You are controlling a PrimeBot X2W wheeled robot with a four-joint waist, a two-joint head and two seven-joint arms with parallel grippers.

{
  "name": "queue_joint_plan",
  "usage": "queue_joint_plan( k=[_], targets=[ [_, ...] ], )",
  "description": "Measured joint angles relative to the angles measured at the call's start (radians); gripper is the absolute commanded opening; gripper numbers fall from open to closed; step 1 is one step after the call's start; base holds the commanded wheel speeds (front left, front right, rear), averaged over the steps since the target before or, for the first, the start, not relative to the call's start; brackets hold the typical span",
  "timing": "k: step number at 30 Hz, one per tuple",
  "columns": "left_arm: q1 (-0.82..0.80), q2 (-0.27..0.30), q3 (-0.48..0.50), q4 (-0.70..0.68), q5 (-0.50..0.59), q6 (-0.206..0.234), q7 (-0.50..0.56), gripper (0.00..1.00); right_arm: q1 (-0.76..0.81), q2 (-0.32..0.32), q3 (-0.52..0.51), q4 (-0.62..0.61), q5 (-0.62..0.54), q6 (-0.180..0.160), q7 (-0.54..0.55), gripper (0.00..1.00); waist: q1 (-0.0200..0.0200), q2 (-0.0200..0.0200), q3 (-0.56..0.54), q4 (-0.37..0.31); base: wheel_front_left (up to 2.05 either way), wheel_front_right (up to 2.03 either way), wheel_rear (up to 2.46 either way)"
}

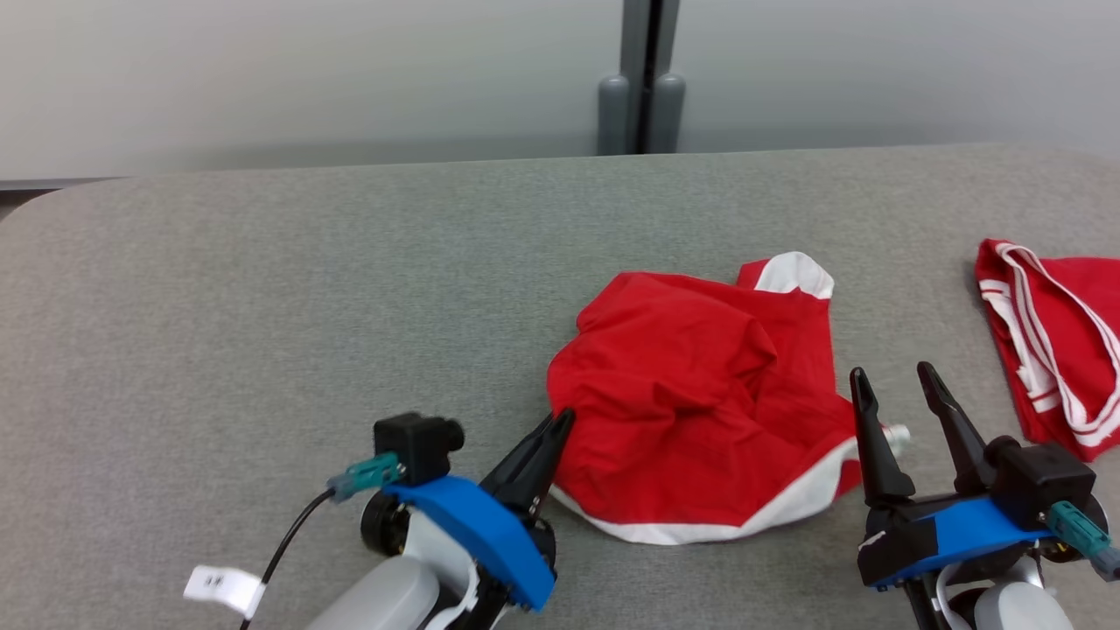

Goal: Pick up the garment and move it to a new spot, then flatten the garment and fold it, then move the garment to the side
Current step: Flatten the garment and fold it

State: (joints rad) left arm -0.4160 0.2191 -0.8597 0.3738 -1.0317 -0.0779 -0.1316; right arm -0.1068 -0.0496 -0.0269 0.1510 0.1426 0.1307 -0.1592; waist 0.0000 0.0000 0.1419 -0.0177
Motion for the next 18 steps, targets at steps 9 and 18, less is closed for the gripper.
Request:
queue_joint_plan(
  k=[9, 18],
  targets=[
    [0.192, 0.08, 0.067, -0.202, -0.096, 0.163, 0.016, 0.0, 0.02, 0.0, -0.004, -0.03, -0.002, 0.0, 0.017, 1.0, 0.0, 0.0, -0.004, 0.047, 0.0, 0.0, 0.0],
    [0.129, 0.074, 0.125, -0.045, -0.09, 0.254, -0.002, 0.0, 0.019, 0.0, 0.019, -0.041, 0.001, 0.0, 0.026, 1.0, 0.0, 0.0, 0.018, 0.011, 0.0, 0.0, 0.0]
  ],
)
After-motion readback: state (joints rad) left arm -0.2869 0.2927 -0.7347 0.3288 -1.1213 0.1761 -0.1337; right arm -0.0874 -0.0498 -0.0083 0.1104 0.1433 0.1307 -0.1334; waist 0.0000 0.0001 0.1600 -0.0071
